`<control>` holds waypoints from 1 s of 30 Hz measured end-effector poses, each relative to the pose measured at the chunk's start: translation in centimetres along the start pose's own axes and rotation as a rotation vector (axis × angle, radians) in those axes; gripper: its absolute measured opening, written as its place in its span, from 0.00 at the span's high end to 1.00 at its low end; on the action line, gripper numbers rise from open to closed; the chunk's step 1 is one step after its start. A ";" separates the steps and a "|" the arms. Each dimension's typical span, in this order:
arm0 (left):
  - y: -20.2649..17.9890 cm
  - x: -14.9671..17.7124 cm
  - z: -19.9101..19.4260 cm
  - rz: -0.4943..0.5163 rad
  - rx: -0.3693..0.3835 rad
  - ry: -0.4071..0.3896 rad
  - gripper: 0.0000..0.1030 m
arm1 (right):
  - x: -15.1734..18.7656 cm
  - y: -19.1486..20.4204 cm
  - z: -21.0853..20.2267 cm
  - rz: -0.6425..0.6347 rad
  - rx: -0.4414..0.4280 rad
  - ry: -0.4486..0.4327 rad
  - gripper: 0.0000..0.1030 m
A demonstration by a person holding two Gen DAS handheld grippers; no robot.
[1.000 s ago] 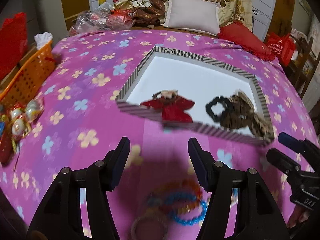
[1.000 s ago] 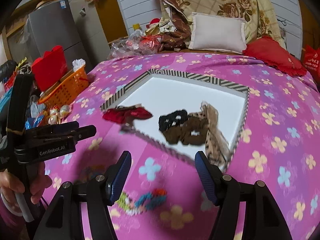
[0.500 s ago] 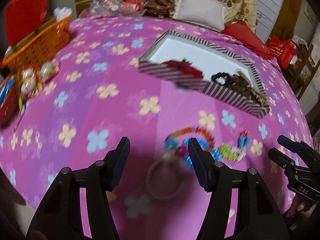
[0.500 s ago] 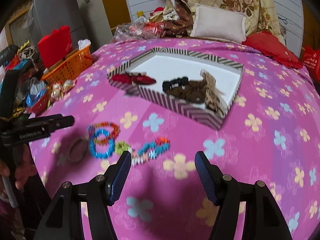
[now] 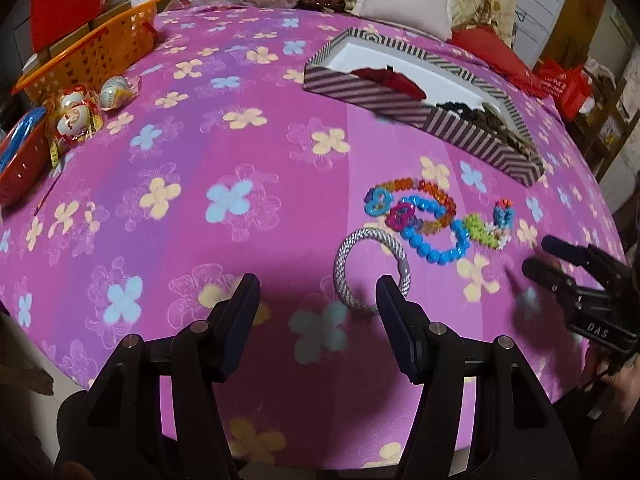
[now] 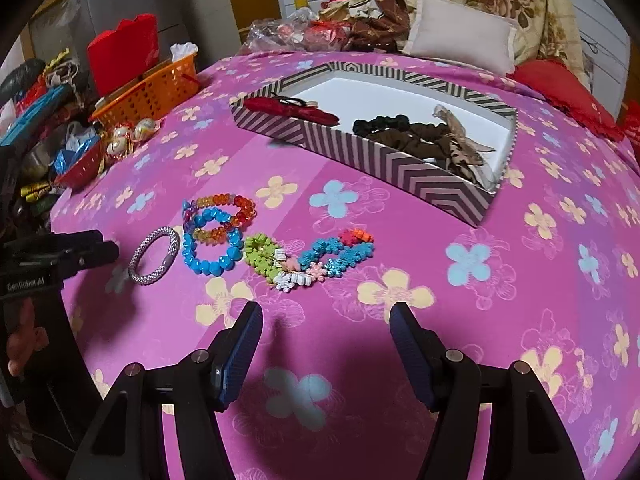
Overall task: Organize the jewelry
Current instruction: 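Withdraw both tools from the tray toward the remaining bracelets, then grasp the flower-bead bracelet with the right tool while the left tool grasps the grey bangle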
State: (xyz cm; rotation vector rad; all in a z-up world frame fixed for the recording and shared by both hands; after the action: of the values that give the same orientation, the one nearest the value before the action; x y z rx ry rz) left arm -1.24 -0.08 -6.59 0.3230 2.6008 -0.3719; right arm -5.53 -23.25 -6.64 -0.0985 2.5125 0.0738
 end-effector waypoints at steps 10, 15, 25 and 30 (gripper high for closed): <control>-1.0 -0.8 2.4 0.074 -0.010 0.040 0.42 | -0.6 -0.4 1.2 0.015 0.007 0.017 0.36; -1.1 -1.3 3.5 0.083 -0.017 0.061 0.42 | -1.0 -0.8 1.6 0.025 0.012 0.016 0.36; -1.4 -1.6 4.0 0.123 -0.046 0.050 0.55 | -2.4 0.1 3.5 -0.018 0.028 0.005 0.27; -1.9 -2.0 4.1 0.121 -0.014 0.054 0.91 | -2.8 1.3 3.9 -0.055 0.006 -0.038 0.41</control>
State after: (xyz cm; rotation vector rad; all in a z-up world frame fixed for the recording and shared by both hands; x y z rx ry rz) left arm 1.69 -3.42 -8.64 0.4893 2.6195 -0.3068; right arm -1.09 -21.56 -8.07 -0.1628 2.4707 0.0451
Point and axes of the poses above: each gripper's, at about its wrist camera, not at the fingertips, and z roughly the way its jaws point, y to its left, x to its underside, the point moved 6 cm from there along z, roughly the way its jaws point, and after that the axes turned 6 degrees about x, right-handed, at the moved point
